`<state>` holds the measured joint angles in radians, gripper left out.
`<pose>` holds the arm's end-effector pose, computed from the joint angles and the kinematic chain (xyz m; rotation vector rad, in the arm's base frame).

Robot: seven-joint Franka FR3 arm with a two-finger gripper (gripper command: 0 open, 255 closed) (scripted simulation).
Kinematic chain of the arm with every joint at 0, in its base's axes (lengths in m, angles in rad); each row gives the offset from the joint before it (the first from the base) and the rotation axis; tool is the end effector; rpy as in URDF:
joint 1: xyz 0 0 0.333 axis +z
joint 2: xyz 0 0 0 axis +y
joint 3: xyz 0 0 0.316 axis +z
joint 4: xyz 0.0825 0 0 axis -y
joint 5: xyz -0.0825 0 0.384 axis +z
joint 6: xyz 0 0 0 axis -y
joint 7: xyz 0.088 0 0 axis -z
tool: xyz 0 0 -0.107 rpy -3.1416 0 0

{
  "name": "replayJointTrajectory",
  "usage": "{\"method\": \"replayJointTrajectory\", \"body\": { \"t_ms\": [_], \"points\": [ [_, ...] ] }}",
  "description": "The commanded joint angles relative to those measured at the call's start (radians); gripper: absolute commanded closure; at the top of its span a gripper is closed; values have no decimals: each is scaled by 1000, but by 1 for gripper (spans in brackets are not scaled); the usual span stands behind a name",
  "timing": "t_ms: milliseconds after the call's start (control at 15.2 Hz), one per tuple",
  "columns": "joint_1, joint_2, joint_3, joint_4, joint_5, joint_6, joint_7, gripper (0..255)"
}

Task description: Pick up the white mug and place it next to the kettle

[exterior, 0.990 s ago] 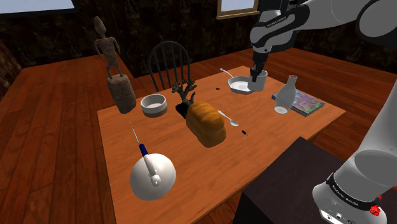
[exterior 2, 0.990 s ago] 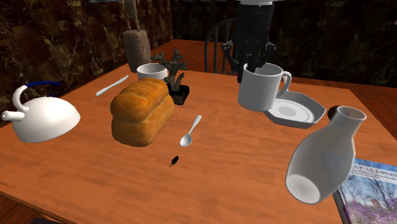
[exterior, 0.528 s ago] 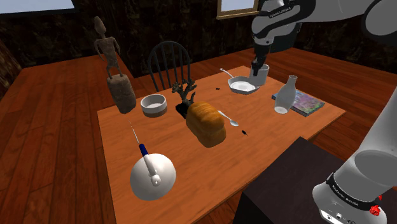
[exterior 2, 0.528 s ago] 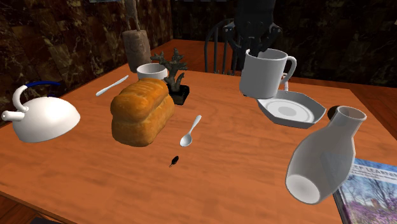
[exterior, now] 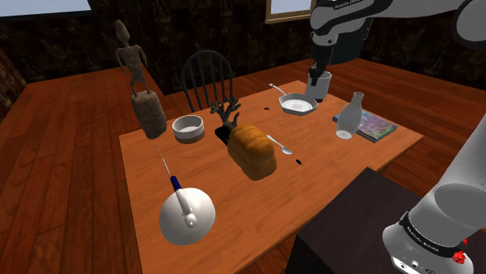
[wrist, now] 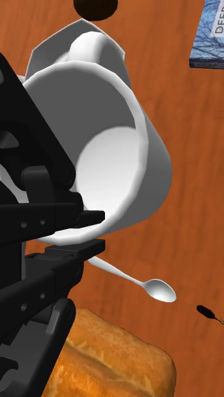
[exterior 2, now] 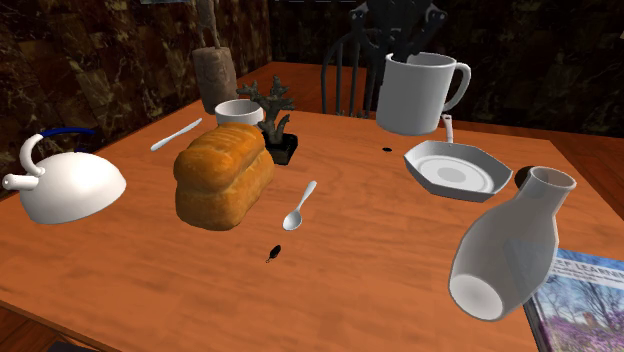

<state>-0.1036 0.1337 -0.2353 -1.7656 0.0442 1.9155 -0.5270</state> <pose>0.5719 -0.1919 0.4859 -3.1280 -0.2758 -0.0356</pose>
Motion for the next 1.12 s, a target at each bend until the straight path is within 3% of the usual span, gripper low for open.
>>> {"method": "replayJointTrajectory", "body": {
  "t_ms": [0, 528, 1056],
  "points": [
    [19, -36, 12, -39, -11, 5, 33, 255],
    [109, -205, 96, -243, -48, 44, 219, 255],
    [190, -318, 204, -368, -48, 57, 408, 255]
  ]
}}
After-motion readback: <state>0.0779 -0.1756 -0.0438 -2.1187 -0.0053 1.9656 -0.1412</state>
